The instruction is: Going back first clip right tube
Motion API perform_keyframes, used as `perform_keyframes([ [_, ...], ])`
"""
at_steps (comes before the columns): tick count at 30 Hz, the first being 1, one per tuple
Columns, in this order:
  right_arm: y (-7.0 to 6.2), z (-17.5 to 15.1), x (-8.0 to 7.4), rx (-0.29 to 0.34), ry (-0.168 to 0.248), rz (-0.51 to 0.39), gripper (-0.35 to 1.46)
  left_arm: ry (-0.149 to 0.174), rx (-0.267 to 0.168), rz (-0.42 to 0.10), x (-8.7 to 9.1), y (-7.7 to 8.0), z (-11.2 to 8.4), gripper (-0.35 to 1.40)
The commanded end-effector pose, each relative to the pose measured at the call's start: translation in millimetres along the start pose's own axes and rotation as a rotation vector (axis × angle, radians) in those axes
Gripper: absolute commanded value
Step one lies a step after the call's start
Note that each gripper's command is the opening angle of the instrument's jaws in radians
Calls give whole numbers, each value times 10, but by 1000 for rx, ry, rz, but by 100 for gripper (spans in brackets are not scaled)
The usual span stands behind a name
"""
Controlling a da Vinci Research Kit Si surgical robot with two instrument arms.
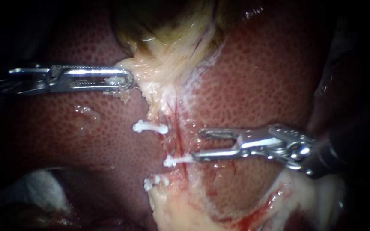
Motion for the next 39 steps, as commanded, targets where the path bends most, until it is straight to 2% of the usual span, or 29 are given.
perform_keyframes([
  [1,-3,-10,11,3,-1,-17,50,1,4,1,-1,0,1,-35],
  [4,-10,-33,32,14,-4,-73,50,1,4,2,-1,0,1,-35],
  [9,-20,-55,46,28,-8,-145,50,0,3,2,-2,0,3,-35],
  [12,-21,-55,45,29,-8,-152,50,-6,4,4,-5,0,8,-35],
  [16,-20,-54,41,37,-10,-160,50,-21,4,11,-15,-3,23,-35],
  [23,-20,-53,39,47,-9,-197,50,-58,-7,25,-44,-13,66,-35],
  [28,-20,-53,39,48,-9,-197,50,-73,-13,27,-55,-18,86,-35],
  [39,-20,-53,38,60,-11,-198,50,-75,-17,29,-56,-17,87,-35],
])
